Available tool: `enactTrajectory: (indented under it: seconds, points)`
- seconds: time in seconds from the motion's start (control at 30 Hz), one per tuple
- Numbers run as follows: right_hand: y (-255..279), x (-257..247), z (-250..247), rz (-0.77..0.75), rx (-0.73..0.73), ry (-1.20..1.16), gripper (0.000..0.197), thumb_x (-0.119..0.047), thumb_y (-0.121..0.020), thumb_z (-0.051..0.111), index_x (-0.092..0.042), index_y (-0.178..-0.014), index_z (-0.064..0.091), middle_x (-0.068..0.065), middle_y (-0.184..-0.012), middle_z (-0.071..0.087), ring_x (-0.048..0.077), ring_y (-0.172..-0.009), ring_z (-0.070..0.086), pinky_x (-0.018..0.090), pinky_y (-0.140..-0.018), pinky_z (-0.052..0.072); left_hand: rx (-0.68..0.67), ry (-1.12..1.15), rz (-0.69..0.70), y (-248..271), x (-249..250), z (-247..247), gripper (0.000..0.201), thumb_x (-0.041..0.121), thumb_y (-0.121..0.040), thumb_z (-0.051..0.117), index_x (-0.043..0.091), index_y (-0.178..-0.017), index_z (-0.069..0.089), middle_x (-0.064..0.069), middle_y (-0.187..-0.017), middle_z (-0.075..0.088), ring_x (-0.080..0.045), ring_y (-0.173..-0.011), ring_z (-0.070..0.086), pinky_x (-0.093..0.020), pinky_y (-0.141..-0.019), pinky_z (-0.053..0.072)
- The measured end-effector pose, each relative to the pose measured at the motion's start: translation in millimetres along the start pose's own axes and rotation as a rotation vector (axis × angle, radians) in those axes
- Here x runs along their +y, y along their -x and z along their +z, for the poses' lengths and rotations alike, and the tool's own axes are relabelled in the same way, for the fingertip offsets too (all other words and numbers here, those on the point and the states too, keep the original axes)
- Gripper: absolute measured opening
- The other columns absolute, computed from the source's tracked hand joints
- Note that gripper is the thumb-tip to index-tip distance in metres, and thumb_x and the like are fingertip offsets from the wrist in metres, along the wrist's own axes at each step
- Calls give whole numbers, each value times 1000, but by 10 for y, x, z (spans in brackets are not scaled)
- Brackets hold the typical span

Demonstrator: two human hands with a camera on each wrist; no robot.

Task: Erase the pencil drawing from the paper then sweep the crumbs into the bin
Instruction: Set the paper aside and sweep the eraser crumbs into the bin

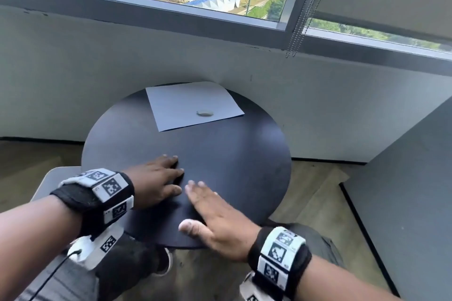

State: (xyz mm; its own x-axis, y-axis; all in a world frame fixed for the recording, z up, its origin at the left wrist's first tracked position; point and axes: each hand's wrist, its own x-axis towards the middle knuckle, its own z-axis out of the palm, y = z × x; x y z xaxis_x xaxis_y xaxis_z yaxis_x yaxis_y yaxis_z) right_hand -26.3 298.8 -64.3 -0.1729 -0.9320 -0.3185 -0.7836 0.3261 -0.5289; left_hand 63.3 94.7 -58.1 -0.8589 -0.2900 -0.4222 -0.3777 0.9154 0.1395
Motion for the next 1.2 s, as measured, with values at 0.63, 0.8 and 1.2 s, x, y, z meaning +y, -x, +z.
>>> enactTrajectory:
  seconds: [0.63, 0.8, 1.2]
  points:
    - [133, 1316, -1003, 448, 172, 249, 84, -66, -95, 35, -10, -156, 18, 9, -165, 7, 21, -152, 4, 36, -121, 8, -36, -25, -33, -247, 518, -218, 60, 51, -97, 49, 22, -149, 40, -3, -163, 23, -21, -148, 25, -33, -117, 26]
    - [354, 1048, -490, 298, -73, 326, 125, -94, -57, -3, -20, -158, -2, 9, -164, -16, 26, -151, -14, 48, -121, 0, 80, 40, -18, 78, 497, -281, 31, 43, -97, 50, 35, -124, 64, 13, -121, 67, -14, -118, 58, -26, -99, 43]
    - [80, 748, -380, 132, -79, 419, 93, -77, -88, 33, -19, -157, 11, 4, -166, -4, 33, -151, -4, 52, -119, 11, -78, -60, -206, -31, 353, -166, 53, 61, -93, 49, 19, -125, 57, -7, -137, 49, -29, -126, 51, -36, -105, 40]
